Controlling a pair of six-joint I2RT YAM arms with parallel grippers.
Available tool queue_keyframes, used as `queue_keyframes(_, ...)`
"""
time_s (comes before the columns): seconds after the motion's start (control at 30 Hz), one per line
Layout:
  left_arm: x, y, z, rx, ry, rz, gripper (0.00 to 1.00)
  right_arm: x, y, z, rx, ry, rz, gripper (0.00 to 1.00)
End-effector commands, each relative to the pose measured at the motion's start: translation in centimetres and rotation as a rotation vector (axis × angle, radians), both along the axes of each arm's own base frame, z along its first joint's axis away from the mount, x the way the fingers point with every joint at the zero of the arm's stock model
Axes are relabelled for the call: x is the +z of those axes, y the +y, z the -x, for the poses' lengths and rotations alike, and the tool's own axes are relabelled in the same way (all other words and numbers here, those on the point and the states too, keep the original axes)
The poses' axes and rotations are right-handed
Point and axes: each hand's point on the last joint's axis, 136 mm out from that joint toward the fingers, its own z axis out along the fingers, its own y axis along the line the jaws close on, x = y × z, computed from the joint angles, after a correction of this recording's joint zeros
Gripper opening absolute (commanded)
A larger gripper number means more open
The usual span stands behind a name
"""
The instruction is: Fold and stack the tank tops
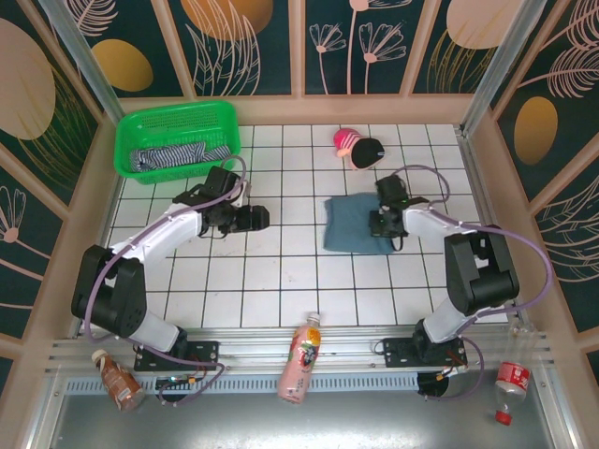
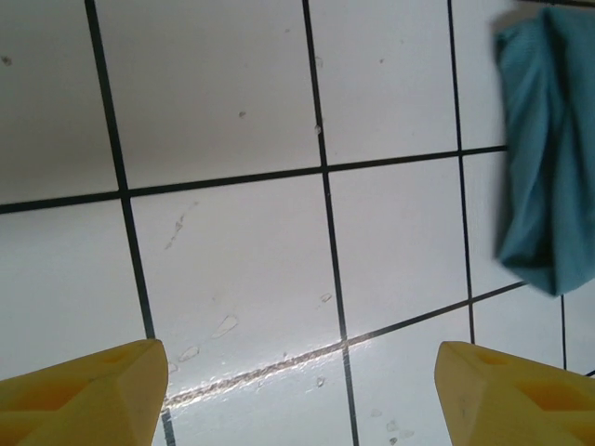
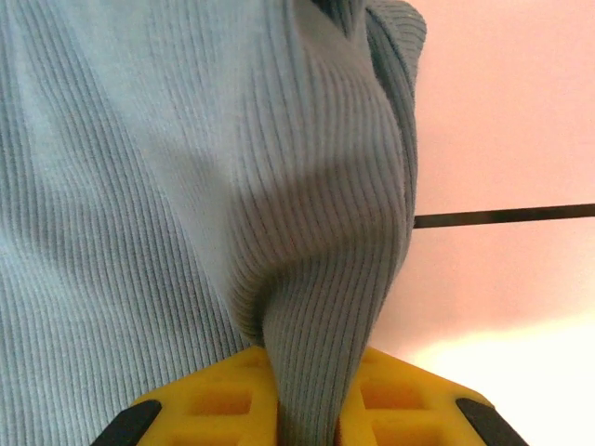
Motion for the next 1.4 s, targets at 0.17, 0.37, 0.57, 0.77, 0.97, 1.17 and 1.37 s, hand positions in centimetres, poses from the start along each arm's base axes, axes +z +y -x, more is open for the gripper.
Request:
queue_keyframes(0.17,2.3,-1.2,-2.0,-0.021,-0.049,0.053,0.76,0.4,-11.4,-3.4,-0.026,0.015,0.212,0.16)
queue_keyframes(0.37,2.5,-0.8,-2.4,-0.023,-0.045,0.014,0.77,0.5,-16.2,-8.3,-0.041,-0.038,0.292,0.16)
queue_keyframes(0.57,4.2,0.5,-3.3,-0.005,-0.064,-0.039,0.77,-0.3,-18.6,-11.6,-0.133,-0.024,0.261,0.17)
queue_keyframes(0.77,4.9,1.6,-4.2,0.004,-0.061,-0.076,0.78,-1.6,-19.6,-13.6,-0.193,-0.041,0.278,0.23)
queue_keyframes(0.97,5.0,1.7,-4.7,0.002,-0.053,-0.092,0.77,-3.5,-20.6,-15.0,-0.174,-0.025,0.414,0.33)
queue_keyframes(1.17,5.1,1.9,-5.0,0.002,-0.049,-0.112,0.77,-2.2,-20.6,-16.4,-0.233,-0.117,0.373,0.41)
queue_keyframes(1.37,7.0,5.3,-6.8,0.053,-0.091,-0.246,0.78,2.1,-19.5,-16.4,-0.299,-0.250,0.274,0.54)
